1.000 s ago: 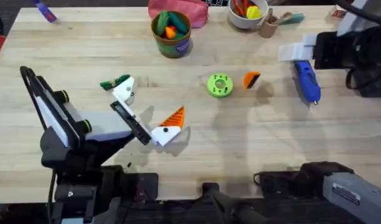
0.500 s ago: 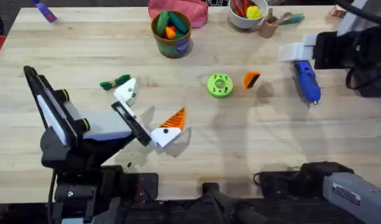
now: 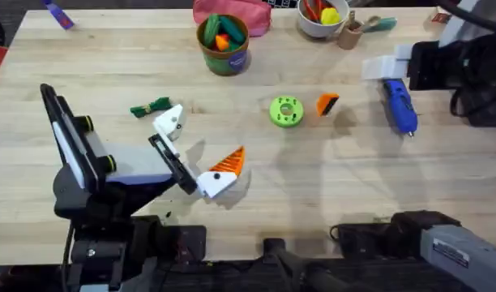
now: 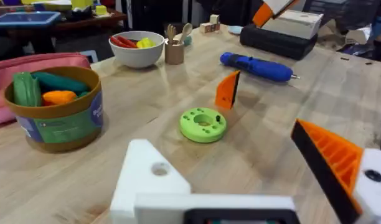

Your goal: Pick up the gripper from the table and insert it into the empty holder that is missing its gripper. Then pick up a screw, insert it into the mounting hole, and use the screwdriver to tighten it. Finally, clean up the table by picking up the vegetable and placing it into the bucket.

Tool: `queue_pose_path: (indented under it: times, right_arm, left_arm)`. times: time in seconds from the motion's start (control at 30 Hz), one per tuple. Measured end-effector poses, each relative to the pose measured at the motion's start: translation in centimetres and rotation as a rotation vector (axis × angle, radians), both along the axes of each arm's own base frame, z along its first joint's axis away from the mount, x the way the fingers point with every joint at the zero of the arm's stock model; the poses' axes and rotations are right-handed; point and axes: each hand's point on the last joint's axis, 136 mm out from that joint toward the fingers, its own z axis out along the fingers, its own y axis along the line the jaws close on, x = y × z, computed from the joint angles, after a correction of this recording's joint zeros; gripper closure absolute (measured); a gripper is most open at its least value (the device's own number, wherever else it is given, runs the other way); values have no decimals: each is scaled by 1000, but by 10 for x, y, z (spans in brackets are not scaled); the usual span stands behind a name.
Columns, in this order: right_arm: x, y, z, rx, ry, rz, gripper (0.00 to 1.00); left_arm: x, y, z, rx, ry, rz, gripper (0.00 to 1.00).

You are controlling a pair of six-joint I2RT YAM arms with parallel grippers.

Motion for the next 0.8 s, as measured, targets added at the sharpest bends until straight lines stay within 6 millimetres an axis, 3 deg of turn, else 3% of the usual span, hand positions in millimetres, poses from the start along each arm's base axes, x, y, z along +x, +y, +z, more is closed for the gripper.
queue_pose_path:
  times: [0.8]
  right_arm:
    - [0, 0, 0, 0, 0, 0, 7]
  left_arm:
    - [-2, -1, 0, -2, 2, -11, 13]
